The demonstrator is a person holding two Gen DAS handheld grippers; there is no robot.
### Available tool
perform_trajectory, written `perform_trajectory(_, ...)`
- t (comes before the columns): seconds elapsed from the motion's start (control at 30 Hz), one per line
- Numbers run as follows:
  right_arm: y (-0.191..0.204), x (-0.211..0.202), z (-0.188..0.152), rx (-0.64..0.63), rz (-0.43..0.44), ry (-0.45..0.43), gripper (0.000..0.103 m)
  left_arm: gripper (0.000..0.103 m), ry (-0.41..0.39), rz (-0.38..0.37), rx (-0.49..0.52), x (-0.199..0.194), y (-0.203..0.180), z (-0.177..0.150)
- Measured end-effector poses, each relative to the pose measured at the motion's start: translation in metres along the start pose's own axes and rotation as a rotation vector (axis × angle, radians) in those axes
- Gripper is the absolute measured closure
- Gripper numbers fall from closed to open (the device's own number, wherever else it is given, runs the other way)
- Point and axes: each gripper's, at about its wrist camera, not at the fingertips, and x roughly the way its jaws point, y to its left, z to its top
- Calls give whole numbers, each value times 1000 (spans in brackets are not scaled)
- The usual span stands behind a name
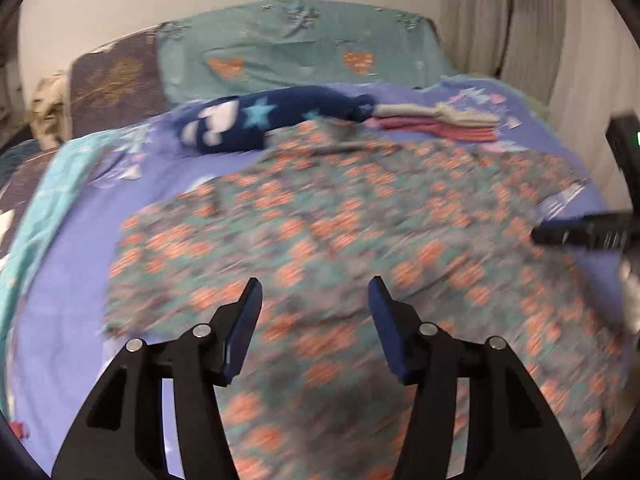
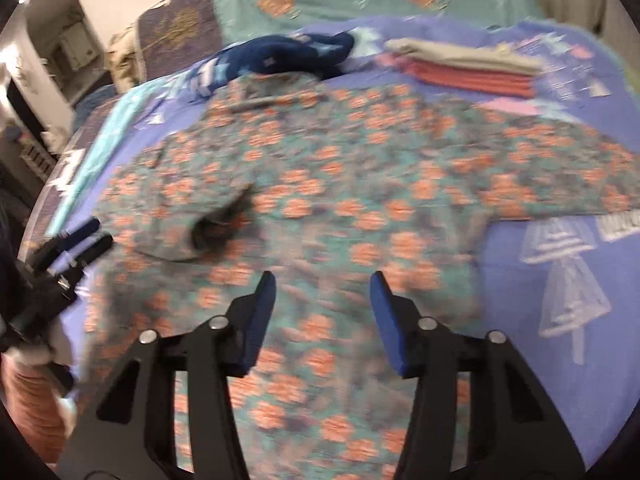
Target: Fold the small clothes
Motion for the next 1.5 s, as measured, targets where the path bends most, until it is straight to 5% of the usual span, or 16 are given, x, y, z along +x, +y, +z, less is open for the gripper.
perform_trajectory(0.07,11,14,10,9,96,49,53,47,25,50,-26,-2,18,-11)
perform_trajectory(0.23,38,56,28,48,264,184,33,47,58,182,-98,-5,60,-31)
perform_trajectory(0.4,50,101,41,174,348,313,29,39,77,252,-206,8,100,-36)
perform_trajectory(0.43,52,102,45,178,344,302,46,39,81,249,-228,10,105,-37)
perform_trajectory(0.5,65,99,58,117,335,272,99,39,79,238,-267,14,113,-35)
perform_trajectory(0.63,73,47,87,64,349,54,101,36,59,227,-273,18,115,-29)
perform_trajectory(0.77,53,7,105,13,257,-106,100,36,70,225,-251,26,111,-24)
perform_trajectory(0.93,1,39,96,96,81,-28,100,36,96,213,-242,43,106,-21)
perform_trajectory(1.07,-23,60,81,184,101,31,100,36,105,228,-218,54,100,-16)
perform_trajectory(1.23,-14,20,87,112,147,-103,100,36,98,365,-200,52,106,-14)
perform_trajectory(1.3,-12,12,92,71,89,-138,96,37,98,362,-216,50,110,-17)
perform_trajectory(1.43,-28,37,81,60,-134,-53,84,37,97,391,-183,42,104,-22)
perform_trajectory(1.5,-48,43,71,138,-90,-3,83,39,96,390,-163,33,100,-24)
